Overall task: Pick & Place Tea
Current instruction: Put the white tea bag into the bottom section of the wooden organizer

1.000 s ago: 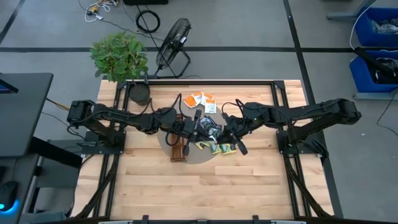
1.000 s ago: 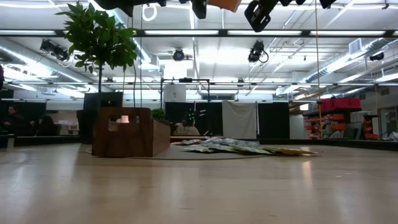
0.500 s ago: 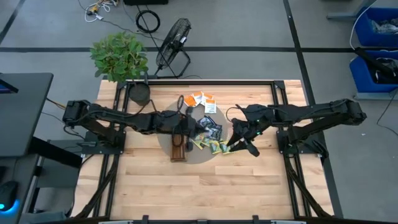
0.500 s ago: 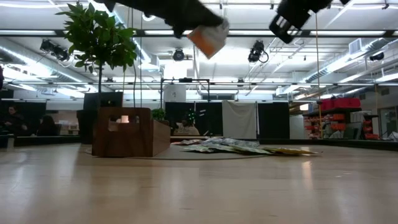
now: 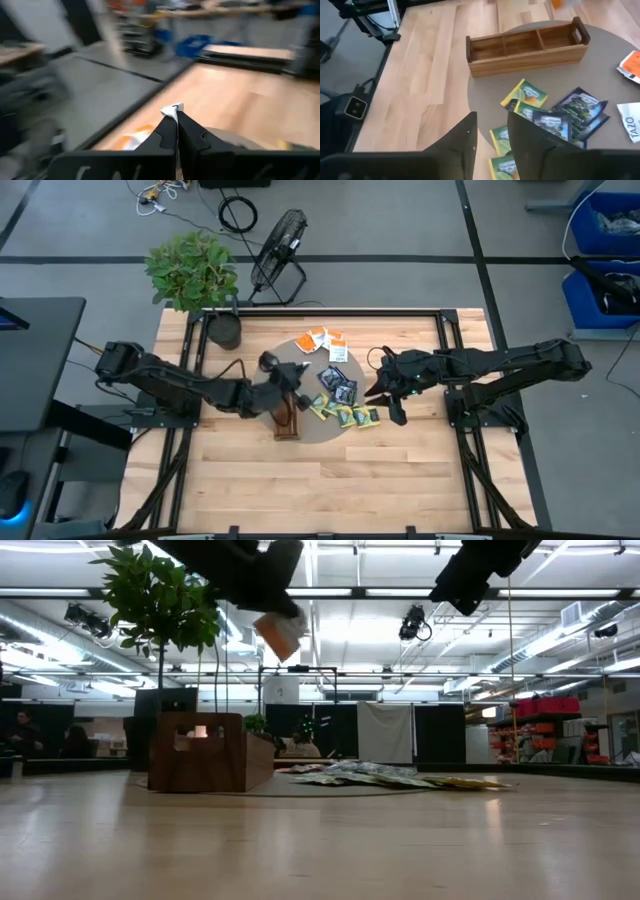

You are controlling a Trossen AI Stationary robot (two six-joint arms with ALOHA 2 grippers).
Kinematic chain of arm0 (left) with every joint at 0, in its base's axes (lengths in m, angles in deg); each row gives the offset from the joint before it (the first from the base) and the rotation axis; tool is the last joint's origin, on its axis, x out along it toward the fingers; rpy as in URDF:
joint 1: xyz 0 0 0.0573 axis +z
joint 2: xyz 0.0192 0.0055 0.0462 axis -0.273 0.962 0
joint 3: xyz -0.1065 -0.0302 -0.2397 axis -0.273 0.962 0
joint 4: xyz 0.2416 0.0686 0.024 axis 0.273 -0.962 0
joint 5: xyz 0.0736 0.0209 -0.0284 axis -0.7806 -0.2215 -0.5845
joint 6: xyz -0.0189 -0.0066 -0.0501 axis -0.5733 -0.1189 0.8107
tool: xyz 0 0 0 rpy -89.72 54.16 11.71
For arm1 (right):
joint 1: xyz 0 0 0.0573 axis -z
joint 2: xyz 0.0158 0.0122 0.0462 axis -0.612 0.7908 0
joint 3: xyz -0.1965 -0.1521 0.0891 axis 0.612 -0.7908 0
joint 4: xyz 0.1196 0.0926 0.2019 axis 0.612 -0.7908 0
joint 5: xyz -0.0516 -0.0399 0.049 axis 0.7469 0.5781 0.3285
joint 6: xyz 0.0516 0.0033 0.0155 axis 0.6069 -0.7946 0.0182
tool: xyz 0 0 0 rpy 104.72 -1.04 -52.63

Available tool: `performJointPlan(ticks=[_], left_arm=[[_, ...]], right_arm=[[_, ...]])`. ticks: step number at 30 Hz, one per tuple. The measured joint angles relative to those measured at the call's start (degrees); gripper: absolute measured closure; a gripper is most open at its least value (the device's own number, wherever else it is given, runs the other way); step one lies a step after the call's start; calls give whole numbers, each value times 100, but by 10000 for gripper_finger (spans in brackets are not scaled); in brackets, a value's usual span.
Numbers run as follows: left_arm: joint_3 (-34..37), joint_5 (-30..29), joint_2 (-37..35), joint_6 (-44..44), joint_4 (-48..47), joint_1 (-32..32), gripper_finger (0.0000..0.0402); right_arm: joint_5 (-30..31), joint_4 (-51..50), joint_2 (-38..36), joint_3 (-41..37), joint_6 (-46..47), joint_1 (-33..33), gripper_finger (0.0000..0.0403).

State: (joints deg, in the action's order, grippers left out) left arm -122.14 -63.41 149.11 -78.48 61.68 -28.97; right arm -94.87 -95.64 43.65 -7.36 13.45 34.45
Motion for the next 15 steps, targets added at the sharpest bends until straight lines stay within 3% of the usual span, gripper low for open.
performJointPlan(ticks=[4, 8, 11, 15], left_arm=[[388, -1361, 11, 725, 147, -233, 399], [904, -2269, 11, 2238, 144, -353, 399], [1257, -2443, 11, 3312, 143, -314, 399], [1483, -2418, 11, 4000, 136, -197, 399]], right_arm=[[106, 32, 15, -1, 22, 0, 296], [106, 216, 15, 0, 45, 0, 299], [107, 408, 15, 0, 36, 0, 299], [107, 590, 15, -1, -33, 0, 300]])
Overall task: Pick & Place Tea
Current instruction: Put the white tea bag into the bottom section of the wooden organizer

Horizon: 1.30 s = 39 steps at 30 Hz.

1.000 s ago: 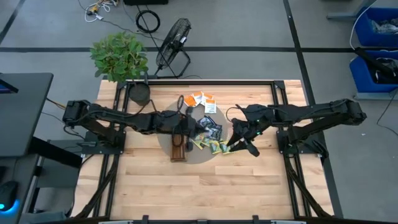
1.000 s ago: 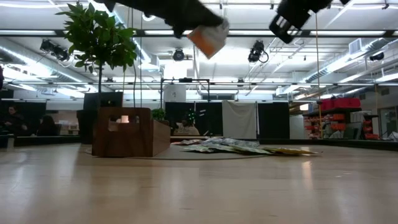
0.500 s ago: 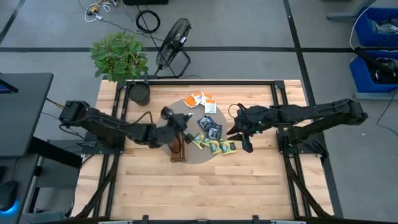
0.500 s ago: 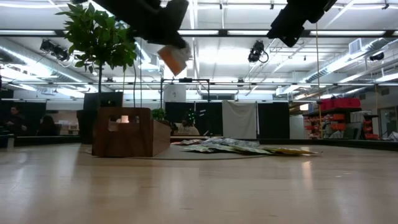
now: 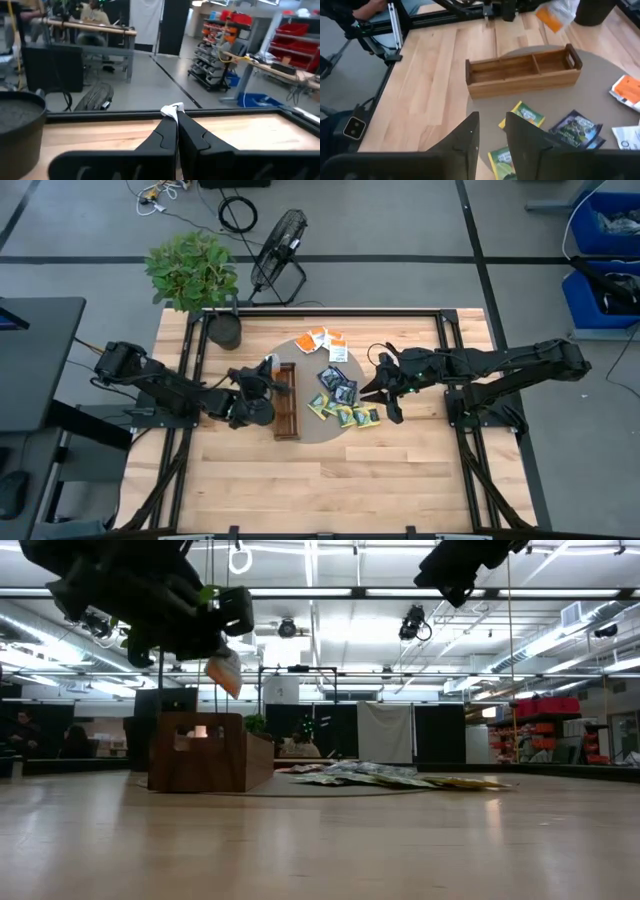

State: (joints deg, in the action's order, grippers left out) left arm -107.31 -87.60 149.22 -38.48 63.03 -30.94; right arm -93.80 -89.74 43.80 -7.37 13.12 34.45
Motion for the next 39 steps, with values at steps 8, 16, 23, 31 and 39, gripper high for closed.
performJointPlan(ticks=[8, 16, 23, 31, 39], left_arm=[[8, 163, 0, 101, 27, 45, 399], [8, -10, 0, 248, 21, -32, 399], [8, 220, 2, -281, 11, -189, 399], [8, 836, 4, -1719, 168, -721, 399], [8, 68, 4, -1857, 562, -890, 399]], right_arm=[[15, 388, 43, 0, -66, 2, 300], [99, 415, 212, -4, -55, 2, 300], [143, 405, 444, -4, -101, 3, 299], [144, 635, 490, -4, -285, 4, 299], [38, 2211, 902, -4, -1669, 168, 299]])
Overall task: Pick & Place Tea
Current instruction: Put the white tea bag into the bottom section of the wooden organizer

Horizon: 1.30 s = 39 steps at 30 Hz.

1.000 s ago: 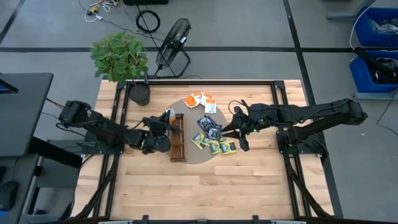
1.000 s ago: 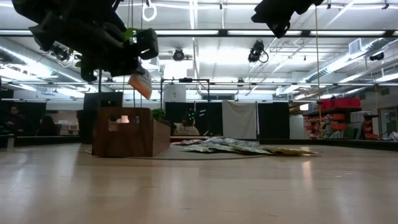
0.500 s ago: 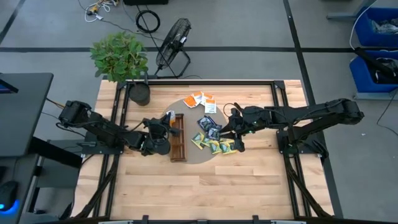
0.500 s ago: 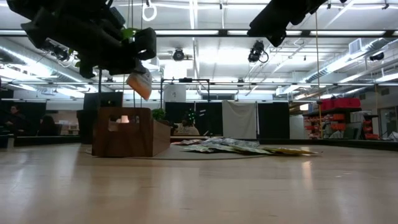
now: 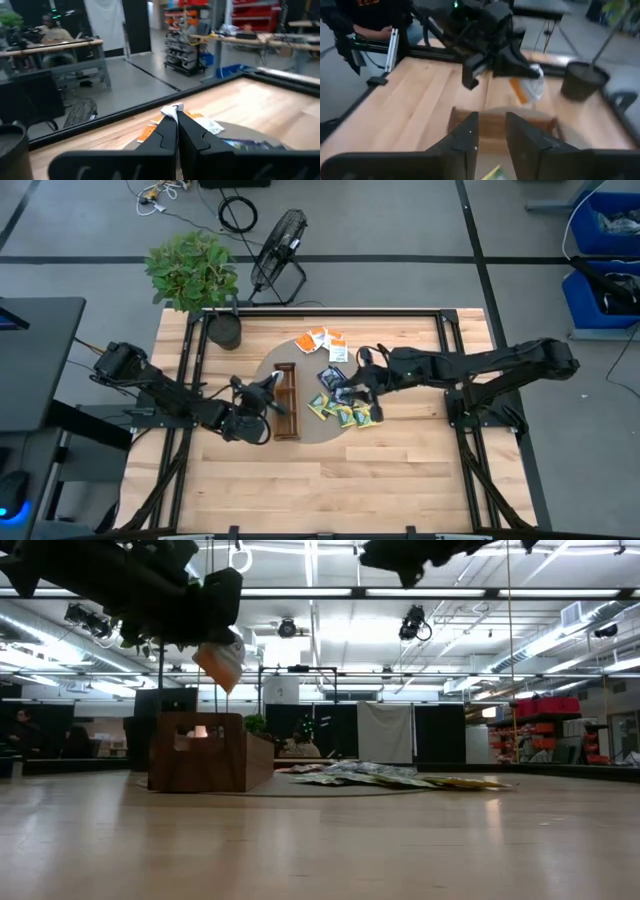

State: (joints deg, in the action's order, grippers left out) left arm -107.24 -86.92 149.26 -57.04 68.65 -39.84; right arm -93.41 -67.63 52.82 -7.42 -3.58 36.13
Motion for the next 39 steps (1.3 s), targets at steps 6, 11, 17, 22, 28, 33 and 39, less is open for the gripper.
performJointPlan(ticks=[6, 11, 17, 22, 28, 33, 39], left_arm=[[0, -492, 0, -4, 3, -176, 399], [0, -551, 0, -44, 16, -182, 399], [0, -552, 0, -142, 22, 147, 399], [-13, -553, 0, -116, 43, 247, 399], [-15, -551, 0, 134, 277, -40, 399], [-17, -551, 0, -50, 601, -56, 399], [-20, -553, 0, -741, 1343, -80, 400]], right_arm=[[-673, 550, 597, 2, -757, 444, 299], [-403, 540, 981, 2, -1475, 684, 299], [44, 647, 1113, 2, -2753, 721, 299], [-53, 1046, 1109, 2, -3022, 724, 299], [-190, 1117, 1104, 121, -3419, 821, 299], [-850, 781, 1112, 679, -3056, 1053, 280], [-1970, 22, 1167, 1453, -2291, 1261, 213]])
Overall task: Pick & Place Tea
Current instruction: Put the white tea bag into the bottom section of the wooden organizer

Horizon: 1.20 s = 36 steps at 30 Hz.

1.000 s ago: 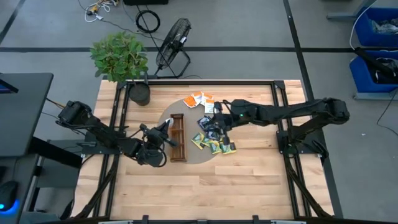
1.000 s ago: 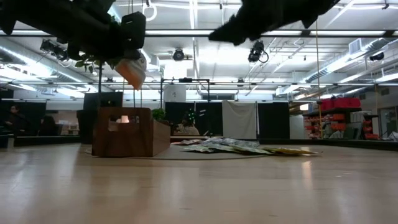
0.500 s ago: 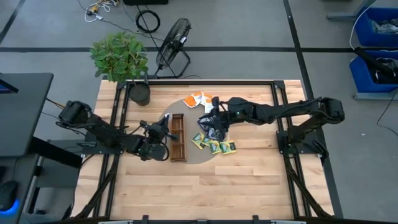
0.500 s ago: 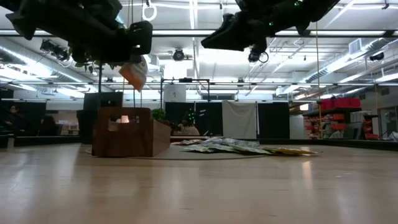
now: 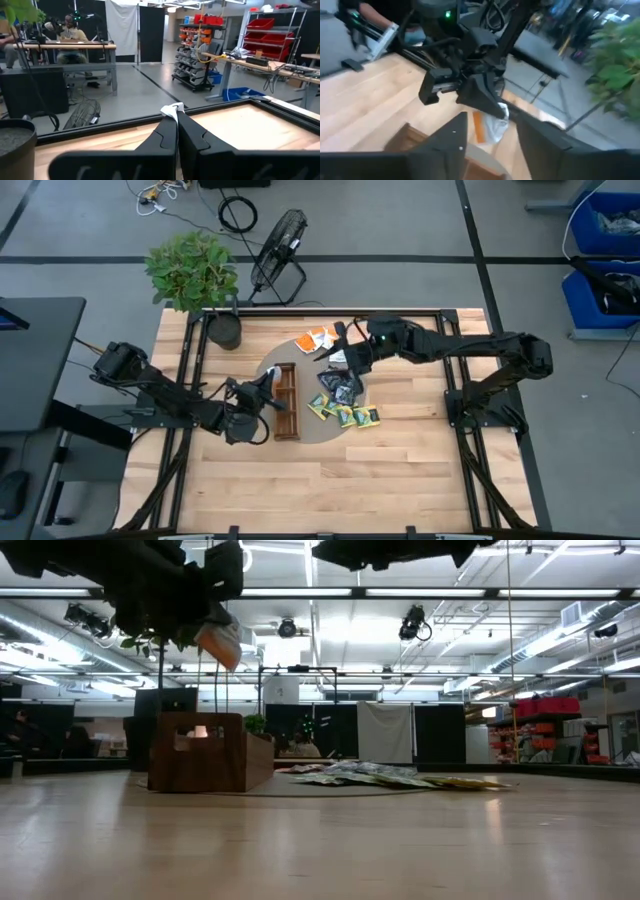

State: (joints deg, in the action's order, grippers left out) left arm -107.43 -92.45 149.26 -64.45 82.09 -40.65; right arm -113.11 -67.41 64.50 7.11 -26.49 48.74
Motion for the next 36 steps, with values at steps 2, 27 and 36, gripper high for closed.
performJointPlan(ticks=[2, 27, 36], left_arm=[[-1, -2, 0, -414, 359, -24, 400], [-354, 3895, -4, -5303, 3542, 570, 400], [-109, 4208, -4, -5565, 5182, 637, 400]], right_arm=[[-37, -386, 80, 209, 175, 25, 190], [-340, -3373, 26, 344, 503, 63, 165], [-421, -1832, -298, 344, 702, 202, 179]])
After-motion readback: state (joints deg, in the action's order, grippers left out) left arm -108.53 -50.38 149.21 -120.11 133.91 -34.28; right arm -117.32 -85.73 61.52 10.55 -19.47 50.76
